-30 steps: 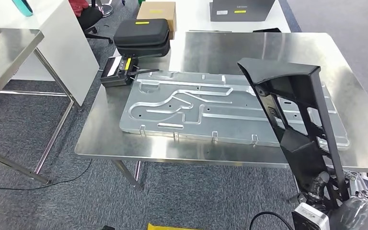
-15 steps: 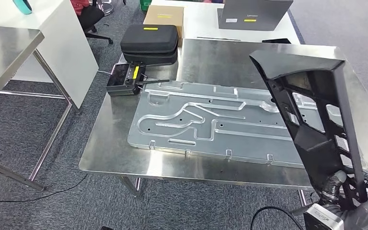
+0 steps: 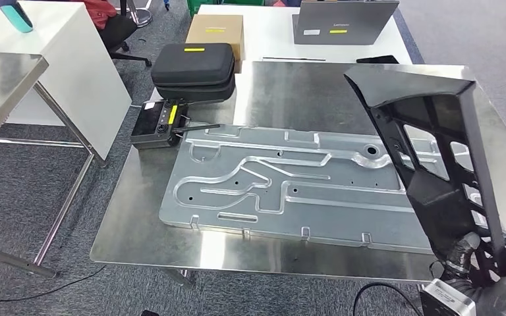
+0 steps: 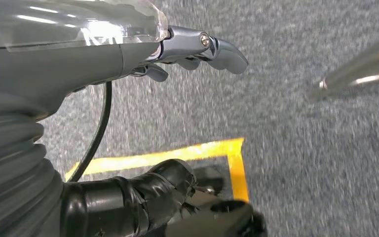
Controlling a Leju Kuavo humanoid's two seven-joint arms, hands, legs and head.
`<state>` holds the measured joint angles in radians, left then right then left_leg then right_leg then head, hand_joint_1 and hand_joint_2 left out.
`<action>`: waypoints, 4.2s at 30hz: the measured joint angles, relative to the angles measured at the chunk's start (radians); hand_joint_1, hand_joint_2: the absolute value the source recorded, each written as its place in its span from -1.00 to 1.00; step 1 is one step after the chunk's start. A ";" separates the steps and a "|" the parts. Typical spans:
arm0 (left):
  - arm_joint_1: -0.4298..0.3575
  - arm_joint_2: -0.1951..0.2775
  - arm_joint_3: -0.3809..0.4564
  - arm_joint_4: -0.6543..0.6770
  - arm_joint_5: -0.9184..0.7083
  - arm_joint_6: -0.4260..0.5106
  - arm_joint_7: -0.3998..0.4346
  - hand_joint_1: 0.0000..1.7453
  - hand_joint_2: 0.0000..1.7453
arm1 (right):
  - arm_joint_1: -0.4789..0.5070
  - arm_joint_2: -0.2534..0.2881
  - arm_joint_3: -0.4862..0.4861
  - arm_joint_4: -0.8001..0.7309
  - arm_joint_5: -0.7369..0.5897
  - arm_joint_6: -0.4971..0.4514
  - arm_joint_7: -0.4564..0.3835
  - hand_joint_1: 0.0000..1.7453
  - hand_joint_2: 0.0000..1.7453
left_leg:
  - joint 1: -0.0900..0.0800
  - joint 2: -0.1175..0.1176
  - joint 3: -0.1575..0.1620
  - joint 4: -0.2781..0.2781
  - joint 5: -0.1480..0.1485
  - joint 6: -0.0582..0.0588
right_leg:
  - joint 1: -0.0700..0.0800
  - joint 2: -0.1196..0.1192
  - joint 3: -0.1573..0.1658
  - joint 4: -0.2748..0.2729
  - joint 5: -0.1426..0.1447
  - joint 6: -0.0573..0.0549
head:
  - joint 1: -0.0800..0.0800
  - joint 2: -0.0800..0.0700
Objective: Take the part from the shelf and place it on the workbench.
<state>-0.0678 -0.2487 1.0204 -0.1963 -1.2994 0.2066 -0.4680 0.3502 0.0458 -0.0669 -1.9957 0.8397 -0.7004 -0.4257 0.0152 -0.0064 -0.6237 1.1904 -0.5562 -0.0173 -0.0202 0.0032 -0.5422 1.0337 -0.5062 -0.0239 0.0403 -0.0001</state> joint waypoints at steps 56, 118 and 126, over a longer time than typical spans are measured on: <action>-0.013 -0.004 -0.031 0.000 -0.044 0.001 0.019 -1.00 -1.00 | -0.200 -0.147 0.036 0.039 0.337 0.001 0.178 0.93 1.00 | -0.019 0.000 0.002 -0.035 -0.004 0.026 | -0.002 -0.007 -0.024 -0.013 0.028 0.007 | -0.004 0.000; -0.043 -0.014 -0.101 0.000 -0.084 0.027 0.088 -1.00 -1.00 | -0.301 -0.368 0.215 0.684 0.698 0.056 0.530 -1.00 0.00 | -0.006 0.000 -0.021 0.015 -0.029 0.014 | -0.005 -0.006 -0.033 -0.016 0.040 0.010 | -0.004 0.000; -0.038 -0.012 -0.101 0.000 -0.073 0.030 0.087 -1.00 -1.00 | -0.256 -0.368 0.203 0.615 0.702 0.056 0.532 -1.00 -1.00 | 0.002 -0.001 0.064 -0.146 0.065 0.014 | -0.003 -0.002 -0.039 0.005 0.031 0.032 | -0.003 0.000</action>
<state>-0.1059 -0.2609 0.9193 -0.1961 -1.3728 0.2366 -0.3807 0.0945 -0.3221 0.1363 -1.3810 1.5414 -0.6448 0.1064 0.0172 -0.0072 -0.5600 1.0447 -0.4916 -0.0031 -0.0229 0.0008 -0.5816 1.0385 -0.4751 0.0081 0.0370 -0.0003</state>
